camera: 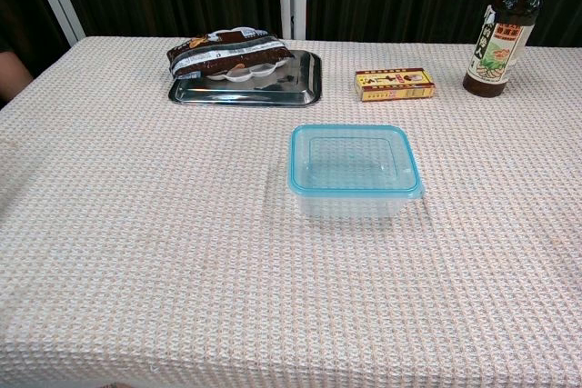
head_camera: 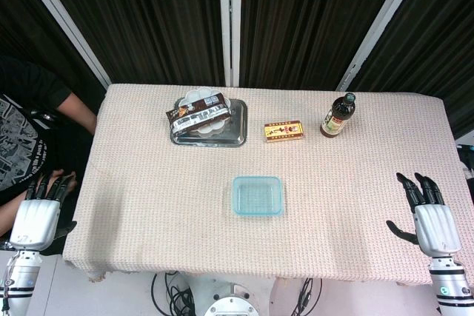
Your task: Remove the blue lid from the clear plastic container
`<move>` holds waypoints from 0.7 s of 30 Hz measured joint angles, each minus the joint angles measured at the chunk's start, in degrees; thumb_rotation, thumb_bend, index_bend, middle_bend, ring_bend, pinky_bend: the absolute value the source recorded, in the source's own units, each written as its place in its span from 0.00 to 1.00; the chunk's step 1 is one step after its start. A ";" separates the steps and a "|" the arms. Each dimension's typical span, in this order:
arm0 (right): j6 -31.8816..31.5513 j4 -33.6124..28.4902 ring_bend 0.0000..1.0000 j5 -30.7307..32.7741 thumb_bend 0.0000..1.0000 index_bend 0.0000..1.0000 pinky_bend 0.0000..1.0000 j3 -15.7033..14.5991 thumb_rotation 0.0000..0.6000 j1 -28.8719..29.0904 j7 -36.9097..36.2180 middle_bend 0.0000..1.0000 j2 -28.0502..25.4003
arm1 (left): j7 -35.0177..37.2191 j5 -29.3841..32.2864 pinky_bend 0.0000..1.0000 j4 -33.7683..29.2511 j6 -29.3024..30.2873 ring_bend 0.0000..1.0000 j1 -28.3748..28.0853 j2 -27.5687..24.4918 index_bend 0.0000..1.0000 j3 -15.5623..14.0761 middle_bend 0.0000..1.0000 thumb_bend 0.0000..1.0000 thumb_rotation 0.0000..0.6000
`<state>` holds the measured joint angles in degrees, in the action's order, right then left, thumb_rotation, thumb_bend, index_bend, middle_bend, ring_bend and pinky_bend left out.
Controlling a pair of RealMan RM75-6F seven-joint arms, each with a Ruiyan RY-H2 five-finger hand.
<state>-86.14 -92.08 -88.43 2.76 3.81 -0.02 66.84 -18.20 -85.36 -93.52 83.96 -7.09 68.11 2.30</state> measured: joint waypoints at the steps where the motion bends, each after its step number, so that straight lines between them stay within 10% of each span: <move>1: -0.05 -0.08 0.00 -0.02 0.06 0.03 0.07 0.03 1.00 0.01 0.06 0.17 -0.05 | -0.05 -0.02 0.07 0.12 0.24 0.04 0.03 0.13 0.14 0.08 0.16 0.00 1.00; 21: 5.55 -2.20 0.00 -4.27 0.07 0.03 0.07 0.61 1.00 5.75 0.56 0.17 -1.44 | -1.37 -1.07 0.07 1.68 6.08 0.04 3.57 1.82 0.15 -0.74 0.16 0.00 1.00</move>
<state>-80.59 -94.28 -92.70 3.37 9.56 0.54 65.40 -19.58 -86.43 -91.85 90.04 -3.52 69.93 1.56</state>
